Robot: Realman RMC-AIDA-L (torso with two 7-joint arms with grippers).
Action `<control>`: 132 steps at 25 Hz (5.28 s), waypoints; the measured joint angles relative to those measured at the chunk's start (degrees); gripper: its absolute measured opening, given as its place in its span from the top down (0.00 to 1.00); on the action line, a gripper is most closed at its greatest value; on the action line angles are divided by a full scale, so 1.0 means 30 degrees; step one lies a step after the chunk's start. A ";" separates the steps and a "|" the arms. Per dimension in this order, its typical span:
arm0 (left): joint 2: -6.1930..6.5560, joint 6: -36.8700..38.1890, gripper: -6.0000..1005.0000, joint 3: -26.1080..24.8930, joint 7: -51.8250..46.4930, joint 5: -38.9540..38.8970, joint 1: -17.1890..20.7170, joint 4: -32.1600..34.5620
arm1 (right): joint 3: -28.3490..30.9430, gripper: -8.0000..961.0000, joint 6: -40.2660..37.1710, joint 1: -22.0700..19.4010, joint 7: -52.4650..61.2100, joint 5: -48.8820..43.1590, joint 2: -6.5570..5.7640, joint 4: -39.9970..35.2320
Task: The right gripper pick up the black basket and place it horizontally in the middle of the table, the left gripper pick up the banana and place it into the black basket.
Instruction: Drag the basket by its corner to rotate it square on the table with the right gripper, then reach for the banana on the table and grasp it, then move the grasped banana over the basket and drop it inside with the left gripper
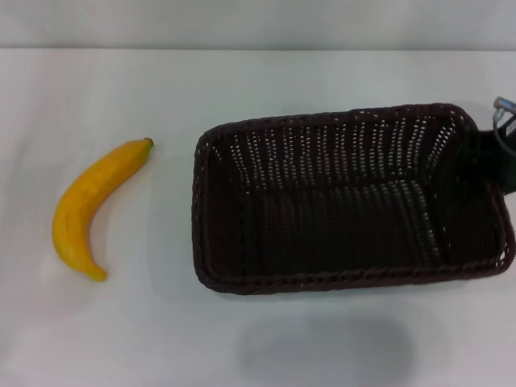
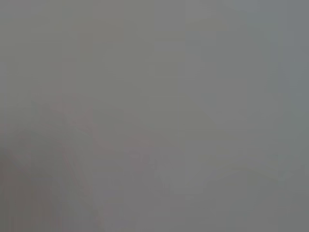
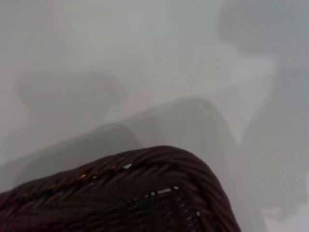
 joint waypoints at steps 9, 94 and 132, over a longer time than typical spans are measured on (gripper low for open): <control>0.0174 0.0726 0.11 0.0027 0.0008 0.0070 -0.0626 -0.0001 | -0.0845 0.83 -0.0387 0.0913 -0.2118 -0.0128 -0.0226 0.2644; 0.0291 -0.0592 0.13 0.0198 -4.4474 4.8079 -0.7609 1.2153 | 1.5123 0.31 -1.3350 -0.7311 -4.9519 2.3483 -0.0266 1.4525; -0.0015 -0.2115 0.49 0.0028 -4.3798 4.7113 -0.7975 1.5412 | 1.5088 0.32 -1.3121 -0.8056 -4.9533 2.3401 -0.0275 1.5134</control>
